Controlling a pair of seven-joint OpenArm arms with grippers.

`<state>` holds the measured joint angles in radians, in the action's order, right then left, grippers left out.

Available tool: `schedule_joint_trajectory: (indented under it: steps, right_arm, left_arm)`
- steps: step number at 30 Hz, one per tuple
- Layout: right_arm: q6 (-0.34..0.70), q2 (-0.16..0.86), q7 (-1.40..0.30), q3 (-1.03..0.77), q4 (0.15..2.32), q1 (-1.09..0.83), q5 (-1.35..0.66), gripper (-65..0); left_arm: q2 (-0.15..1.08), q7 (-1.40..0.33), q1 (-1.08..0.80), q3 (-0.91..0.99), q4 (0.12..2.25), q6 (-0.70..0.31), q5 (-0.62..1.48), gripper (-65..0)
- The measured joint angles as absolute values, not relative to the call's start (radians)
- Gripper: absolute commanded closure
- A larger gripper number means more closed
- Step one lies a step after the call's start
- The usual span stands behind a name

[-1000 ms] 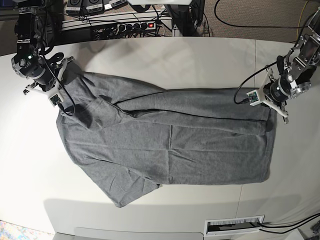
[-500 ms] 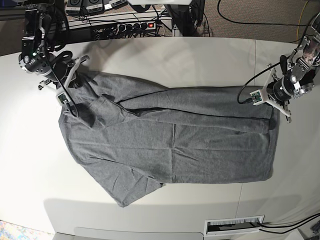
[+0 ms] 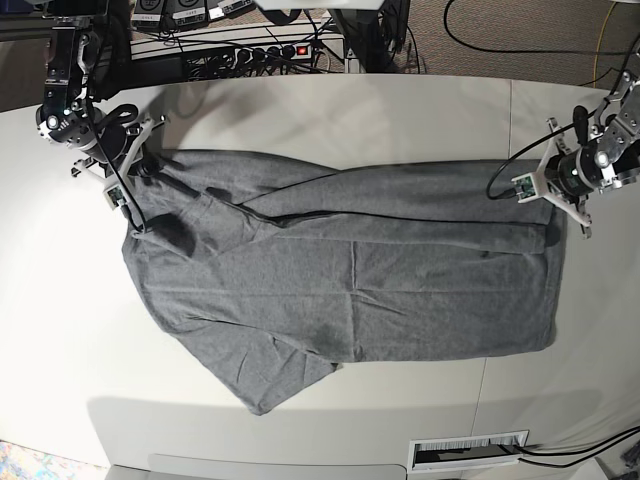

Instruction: Fold the T-shirt properly

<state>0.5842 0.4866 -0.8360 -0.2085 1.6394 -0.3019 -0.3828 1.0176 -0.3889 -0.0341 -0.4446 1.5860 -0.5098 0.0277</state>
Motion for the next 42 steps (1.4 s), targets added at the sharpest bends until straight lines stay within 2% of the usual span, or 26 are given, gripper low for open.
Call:
schedule_joint_trajectory:
  steps: [6, 13, 19, 24, 32, 37, 42]
  right_arm:
    - [0.582, 0.518, -0.905, -0.208, 1.641, -0.297, -0.388, 0.0]
    - [0.581, 0.549, -0.991, -0.208, 1.643, -0.294, -0.403, 0.0]
    - [0.57, 0.554, -0.994, -0.215, 1.671, -0.345, -0.419, 0.0]
    - [0.562, 0.559, -1.013, -0.215, 1.76, -0.435, -0.397, 0.0]
    - [0.566, 0.55, -1.119, -0.208, 1.924, -0.546, -0.339, 0.0]
    - [0.57, 0.548, -1.151, -0.208, 1.956, -0.552, -0.321, 0.0]
    - [0.57, 0.546, -1.042, -0.295, 1.956, -0.556, -0.311, 0.0]
  left_arm:
    - [1.067, -0.356, -0.093, -0.442, 1.592, -0.496, 0.01, 0.0]
    - [1.07, -0.346, -0.121, -0.437, 1.599, -0.481, -0.037, 0.0]
    - [1.073, -0.345, -0.133, -0.437, 1.605, -0.469, -0.041, 0.0]
    - [1.111, -0.373, -0.14, -0.437, 1.631, -0.545, 0.008, 0.0]
    - [1.217, -0.449, -0.24, -0.455, 1.775, -0.596, 0.037, 0.0]
    - [1.239, -0.51, -0.285, -0.46, 1.816, -0.543, 0.036, 0.0]
    - [1.244, -0.532, -0.29, -0.465, 1.817, -0.406, -0.088, 0.0]
